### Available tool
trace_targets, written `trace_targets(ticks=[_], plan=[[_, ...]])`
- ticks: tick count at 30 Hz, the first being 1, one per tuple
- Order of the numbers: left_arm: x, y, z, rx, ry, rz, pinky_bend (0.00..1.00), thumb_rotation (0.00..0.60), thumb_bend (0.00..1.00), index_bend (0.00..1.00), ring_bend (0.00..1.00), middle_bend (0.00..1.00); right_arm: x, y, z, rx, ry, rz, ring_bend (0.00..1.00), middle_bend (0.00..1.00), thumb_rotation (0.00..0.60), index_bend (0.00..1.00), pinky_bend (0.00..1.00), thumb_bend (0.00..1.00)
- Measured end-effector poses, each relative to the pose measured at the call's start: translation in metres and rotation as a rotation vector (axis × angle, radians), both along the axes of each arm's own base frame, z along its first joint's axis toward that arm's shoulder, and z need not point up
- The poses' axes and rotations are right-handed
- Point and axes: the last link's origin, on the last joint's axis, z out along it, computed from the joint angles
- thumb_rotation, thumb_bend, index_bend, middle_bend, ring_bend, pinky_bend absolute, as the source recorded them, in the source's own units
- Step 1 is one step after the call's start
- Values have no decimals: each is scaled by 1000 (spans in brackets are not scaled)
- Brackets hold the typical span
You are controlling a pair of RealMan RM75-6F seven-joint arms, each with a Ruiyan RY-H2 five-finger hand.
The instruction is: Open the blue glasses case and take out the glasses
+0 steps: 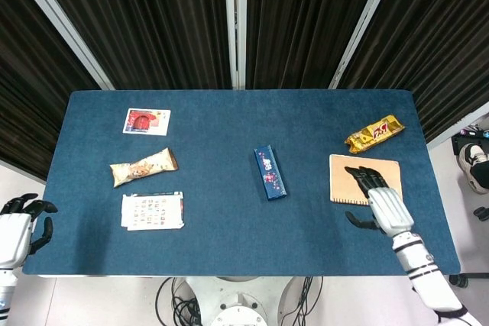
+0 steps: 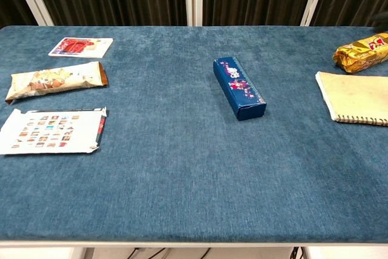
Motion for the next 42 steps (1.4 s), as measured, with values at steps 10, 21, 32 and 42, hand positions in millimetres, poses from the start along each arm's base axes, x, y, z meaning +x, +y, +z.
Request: trace_targets(ticks=[10, 21, 32, 42], plan=[[0, 1, 0, -1, -6, 2, 245, 600, 566, 452, 212, 438, 34, -85, -56, 178, 12, -66, 0, 193, 600, 0, 0, 567], [0, 1, 1, -2, -9, 4, 245, 600, 566, 452, 211, 438, 84, -135, -121, 312, 26, -89, 0, 189, 600, 0, 0, 760], [-1, 1, 1, -5, -11, 5, 245, 600, 567, 452, 211, 438, 136, -114, -151, 424, 38, 80, 0, 186, 600, 0, 0, 662], [0, 1, 1, -8, -11, 6, 243, 600, 567, 452, 211, 437, 130, -102, -134, 332, 129, 202, 0, 187, 600, 9, 0, 211]])
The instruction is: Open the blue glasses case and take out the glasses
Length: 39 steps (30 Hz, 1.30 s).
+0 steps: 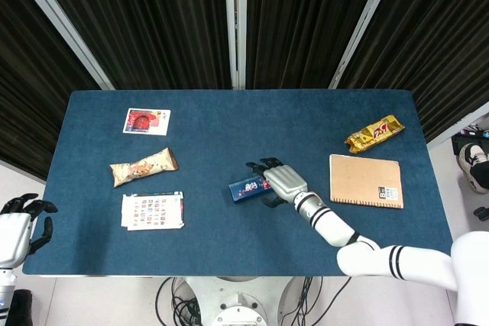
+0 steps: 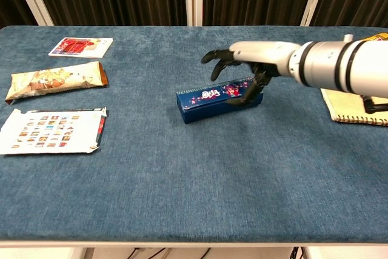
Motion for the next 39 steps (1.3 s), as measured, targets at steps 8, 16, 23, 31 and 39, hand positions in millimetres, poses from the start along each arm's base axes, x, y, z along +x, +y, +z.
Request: trace_targets(ticks=[8, 16, 23, 31, 39], plan=[[0, 1, 0, 1, 5, 4, 244, 600, 567, 452, 212, 437, -13, -10, -3, -54, 96, 78, 0, 189, 600, 126, 0, 212], [0, 0, 0, 0, 2, 3, 244, 600, 568, 452, 211, 437, -9, -11, -10, -44, 88, 93, 0, 212, 600, 193, 0, 317], [0, 0, 0, 1, 2, 2, 243, 600, 567, 452, 212, 437, -7, -12, -13, -39, 91, 100, 0, 220, 600, 214, 0, 331], [0, 0, 0, 1, 0, 2, 244, 600, 567, 452, 211, 437, -4, -14, -16, -35, 93, 99, 0, 240, 600, 252, 0, 416], [0, 0, 0, 0, -1, 2, 243, 600, 567, 452, 212, 437, -1, -15, -20, -29, 101, 104, 0, 262, 600, 289, 0, 486]])
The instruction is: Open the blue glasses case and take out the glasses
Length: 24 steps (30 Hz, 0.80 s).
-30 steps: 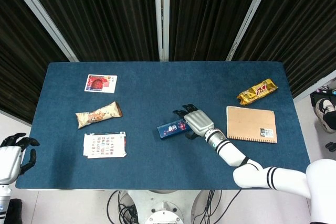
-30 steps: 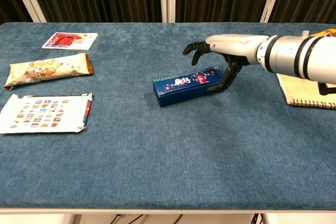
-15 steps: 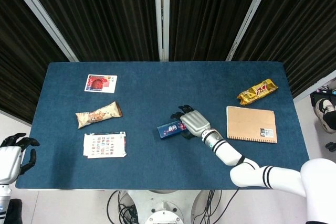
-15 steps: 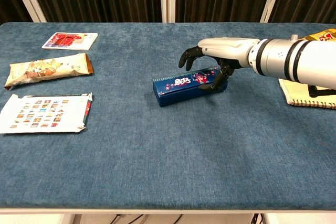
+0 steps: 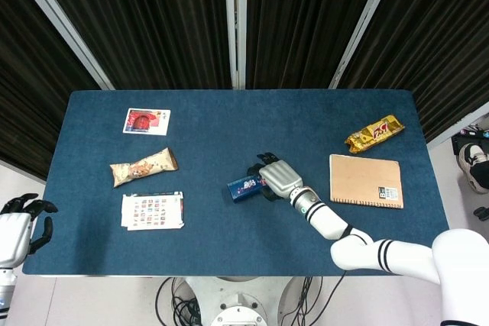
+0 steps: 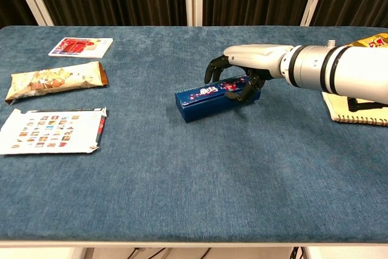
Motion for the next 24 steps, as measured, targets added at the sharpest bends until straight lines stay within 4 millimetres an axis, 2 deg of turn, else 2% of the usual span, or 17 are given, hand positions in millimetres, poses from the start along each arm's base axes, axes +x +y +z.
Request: trace_targets(ticks=[6, 8, 10, 12, 16, 19, 21, 24], plan=[[0, 0, 0, -1, -1, -1, 243, 600, 566, 452, 212, 437, 6, -5, -4, 4, 2, 0, 0, 281, 600, 302, 0, 605], [0, 0, 0, -1, -1, -1, 243, 600, 567, 452, 211, 437, 9, -8, -6, 3, 2, -4, 0, 281, 600, 303, 0, 606], [0, 0, 0, 0, -1, -1, 243, 600, 567, 452, 211, 437, 11, -12, -7, 0, 0, -12, 0, 266, 600, 297, 0, 565], [0, 0, 0, 0, -1, -1, 243, 600, 567, 452, 211, 437, 14, -18, -9, -10, -2, -25, 0, 229, 600, 248, 0, 515], [0, 0, 0, -1, -2, 0, 243, 600, 567, 452, 211, 437, 17, -32, -12, -45, -4, -65, 0, 98, 600, 36, 0, 478], [0, 0, 0, -1, -4, 0, 243, 600, 567, 452, 212, 437, 17, -42, -11, -88, -16, -104, 0, 56, 600, 0, 0, 501], [0, 0, 0, -1, -4, 0, 243, 600, 567, 452, 212, 437, 16, -43, -8, -113, -32, -112, 0, 85, 600, 0, 0, 533], [0, 0, 0, -2, -4, -2, 243, 600, 567, 452, 212, 437, 14, -33, -2, -120, -57, -97, 0, 177, 600, 0, 0, 598]])
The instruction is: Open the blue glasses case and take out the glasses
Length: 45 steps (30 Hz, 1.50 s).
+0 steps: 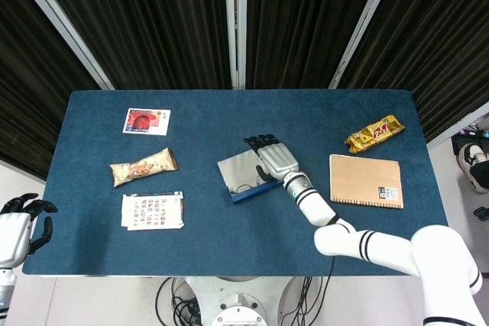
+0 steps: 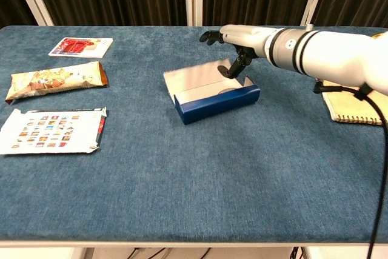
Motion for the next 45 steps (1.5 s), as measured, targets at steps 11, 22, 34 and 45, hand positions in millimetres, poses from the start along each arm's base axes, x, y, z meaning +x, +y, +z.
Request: trace_targets(ticks=[11, 22, 34, 45], plan=[[1, 0, -1, 2, 8, 2, 243, 600, 567, 452, 212, 437, -47, 49, 26, 17, -33, 30, 0, 295, 600, 0, 0, 723], [0, 0, -1, 2, 10, 3, 243, 600, 567, 452, 212, 437, -57, 69, 22, 69, -12, 63, 0, 321, 600, 0, 0, 707], [1, 0, -1, 5, 18, 5, 243, 600, 567, 452, 211, 437, -35, 128, 21, 189, -52, 233, 0, 289, 600, 0, 0, 668], [1, -1, -1, 3, 13, 5, 243, 600, 567, 452, 212, 437, 28, 95, 4, 169, -105, 318, 0, 271, 600, 11, 0, 741]])
